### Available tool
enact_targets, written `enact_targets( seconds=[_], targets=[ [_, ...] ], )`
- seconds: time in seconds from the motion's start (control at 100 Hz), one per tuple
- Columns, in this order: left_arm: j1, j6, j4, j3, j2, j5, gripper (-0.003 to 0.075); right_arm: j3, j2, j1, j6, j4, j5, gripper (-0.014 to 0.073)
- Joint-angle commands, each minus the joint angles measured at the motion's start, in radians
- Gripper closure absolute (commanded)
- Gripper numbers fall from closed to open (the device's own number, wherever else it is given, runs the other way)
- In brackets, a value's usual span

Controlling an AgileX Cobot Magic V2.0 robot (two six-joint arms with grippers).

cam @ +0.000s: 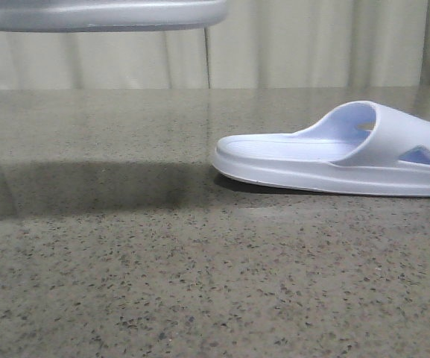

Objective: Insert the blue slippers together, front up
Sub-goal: 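Grasp the heel rim of the nearer slipper with the left gripper and lift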

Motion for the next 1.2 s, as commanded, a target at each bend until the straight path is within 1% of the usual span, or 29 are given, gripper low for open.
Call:
enact_targets(
  seconds=[0.0,0.2,0.39,0.6,0.82,1.05,1.19],
  targets=[
    [-0.001,0.001,-0.038,-0.037,0.000,-0.024,0.0704,-0.034,0.064,-0.008,0.029,0.008,-0.094,0.0104],
    [-0.001,0.001,-0.038,-0.037,0.004,-0.024,0.0704,-0.034,0.174,-0.008,0.077,0.008,-0.170,0.0130],
    [-0.001,0.001,-0.038,-0.037,0.006,-0.024,0.0704,-0.034,0.284,-0.008,0.077,0.008,-0.185,0.0130],
    [-0.001,0.001,-0.030,-0.037,0.006,-0.024,0.0704,-0.032,0.366,-0.008,0.078,0.008,-0.210,0.0130],
    [-0.001,0.001,-0.030,-0.037,0.006,-0.024,0.0704,-0.029,0.388,-0.017,0.078,0.008,-0.239,0.0130],
    [-0.001,0.001,-0.027,-0.037,0.006,-0.024,0.0704,-0.011,0.388,-0.066,0.078,0.009,-0.250,0.0130],
    [-0.001,0.001,-0.027,-0.037,0.006,-0.026,0.0704,0.006,0.388,-0.066,0.078,0.012,-0.252,0.0130]
  ],
)
